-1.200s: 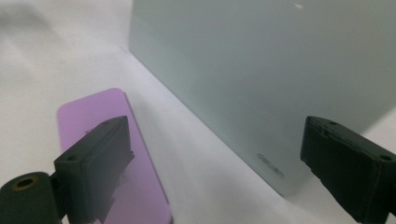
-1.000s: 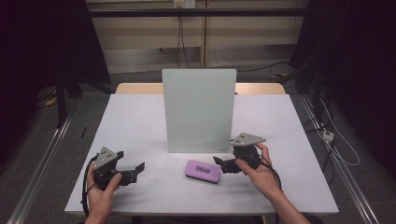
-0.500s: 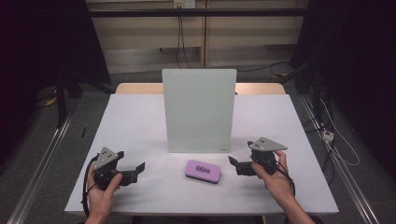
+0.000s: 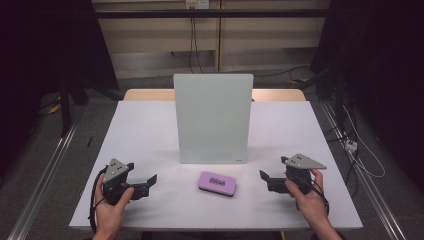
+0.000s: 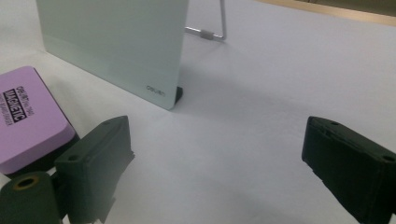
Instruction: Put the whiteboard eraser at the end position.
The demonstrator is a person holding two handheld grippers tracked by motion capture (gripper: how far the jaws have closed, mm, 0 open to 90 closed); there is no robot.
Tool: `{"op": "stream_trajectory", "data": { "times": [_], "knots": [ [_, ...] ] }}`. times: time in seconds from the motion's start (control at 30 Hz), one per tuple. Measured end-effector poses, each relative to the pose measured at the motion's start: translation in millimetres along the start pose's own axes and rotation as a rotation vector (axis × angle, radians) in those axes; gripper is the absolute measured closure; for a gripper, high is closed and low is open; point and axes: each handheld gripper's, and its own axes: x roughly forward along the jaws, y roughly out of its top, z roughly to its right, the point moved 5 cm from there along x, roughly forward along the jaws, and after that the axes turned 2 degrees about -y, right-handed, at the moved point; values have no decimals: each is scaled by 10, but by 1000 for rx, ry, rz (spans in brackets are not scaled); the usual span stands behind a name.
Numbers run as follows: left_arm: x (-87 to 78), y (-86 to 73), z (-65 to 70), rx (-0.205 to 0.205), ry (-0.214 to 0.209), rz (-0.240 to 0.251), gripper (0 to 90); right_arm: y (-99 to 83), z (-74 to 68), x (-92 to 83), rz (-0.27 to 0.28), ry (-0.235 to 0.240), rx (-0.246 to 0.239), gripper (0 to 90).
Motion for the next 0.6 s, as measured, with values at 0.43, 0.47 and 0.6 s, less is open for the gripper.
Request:
{"op": "stream_trajectory", "data": {
  "times": [0.43, 0.47, 0.6],
  "knots": [
    [19, 2, -52, 2, -5, -1, 61, -144, 178, -203, 75, -68, 72, 74],
    [23, 7, -53, 5, -8, 0, 61, -151, 181, -211, 76, -66, 75, 73],
    [45, 12, -45, 6, -15, -5, 61, -156, 195, -205, 74, -70, 79, 74]
  ]
}}
